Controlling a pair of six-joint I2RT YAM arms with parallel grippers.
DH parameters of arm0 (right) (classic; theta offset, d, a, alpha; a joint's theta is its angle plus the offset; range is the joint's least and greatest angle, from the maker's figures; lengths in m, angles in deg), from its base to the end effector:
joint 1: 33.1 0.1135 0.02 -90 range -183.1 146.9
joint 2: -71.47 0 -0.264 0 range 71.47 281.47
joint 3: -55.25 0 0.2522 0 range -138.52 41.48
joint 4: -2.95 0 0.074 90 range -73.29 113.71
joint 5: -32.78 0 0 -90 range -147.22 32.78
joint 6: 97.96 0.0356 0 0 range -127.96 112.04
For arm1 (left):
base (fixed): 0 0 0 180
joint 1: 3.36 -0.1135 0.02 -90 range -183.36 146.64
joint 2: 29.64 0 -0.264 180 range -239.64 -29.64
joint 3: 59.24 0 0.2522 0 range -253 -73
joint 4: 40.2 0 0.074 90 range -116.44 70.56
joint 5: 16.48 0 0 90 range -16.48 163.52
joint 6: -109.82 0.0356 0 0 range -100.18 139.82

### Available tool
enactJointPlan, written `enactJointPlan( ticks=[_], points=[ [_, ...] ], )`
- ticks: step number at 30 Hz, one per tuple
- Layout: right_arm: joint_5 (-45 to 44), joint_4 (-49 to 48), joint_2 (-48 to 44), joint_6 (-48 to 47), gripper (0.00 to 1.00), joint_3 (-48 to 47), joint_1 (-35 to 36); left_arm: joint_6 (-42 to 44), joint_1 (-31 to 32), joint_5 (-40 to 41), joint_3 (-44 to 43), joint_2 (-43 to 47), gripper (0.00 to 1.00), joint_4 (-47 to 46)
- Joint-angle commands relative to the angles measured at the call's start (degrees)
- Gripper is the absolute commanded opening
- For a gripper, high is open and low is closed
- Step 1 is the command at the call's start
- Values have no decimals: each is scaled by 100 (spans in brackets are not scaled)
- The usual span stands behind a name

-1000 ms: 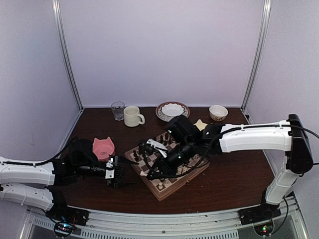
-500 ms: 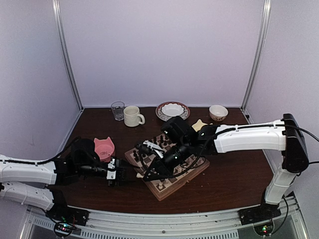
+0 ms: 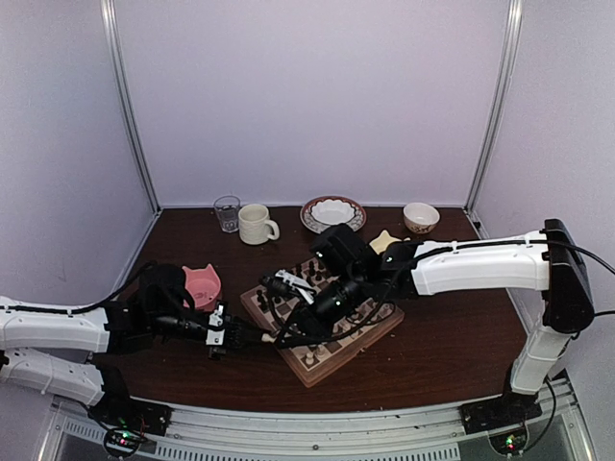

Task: Set up the chess pieces on the board
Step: Pass from the right arm to the left

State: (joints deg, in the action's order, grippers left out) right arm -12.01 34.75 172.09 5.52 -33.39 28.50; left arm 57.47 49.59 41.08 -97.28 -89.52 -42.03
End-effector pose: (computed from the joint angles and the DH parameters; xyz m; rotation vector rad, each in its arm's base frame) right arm 0.1618 0.3524 0.2521 -1.4544 2.1453 1.5060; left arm 0.1169 -0.1866 0.2124 1.6139 1.0557 -0.7209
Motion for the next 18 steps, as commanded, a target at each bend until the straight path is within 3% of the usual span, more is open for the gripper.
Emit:
enactJointPlan(
  ticks=[1, 3, 7, 11, 14, 18],
  points=[
    [126, -248, 16, 28, 1, -117, -38, 105, 18, -165, -239, -90, 8, 132],
    [143, -339, -28, 49, 6, -57, -58, 118, 22, -163, -262, -98, 3, 190],
    [146, -673, -181, 197, 15, 165, -125, 22, 22, -123, -267, -94, 1, 143],
    [114, -918, -300, 277, 36, 332, -164, -302, 22, 83, -303, -92, 0, 65],
    [33, -1060, -405, 295, 42, 443, -178, -617, 20, 314, -317, -92, 0, -41],
    [-261, -1402, -649, 355, 58, 722, -235, -1033, 22, 682, -235, -81, 0, -304]
  ],
)
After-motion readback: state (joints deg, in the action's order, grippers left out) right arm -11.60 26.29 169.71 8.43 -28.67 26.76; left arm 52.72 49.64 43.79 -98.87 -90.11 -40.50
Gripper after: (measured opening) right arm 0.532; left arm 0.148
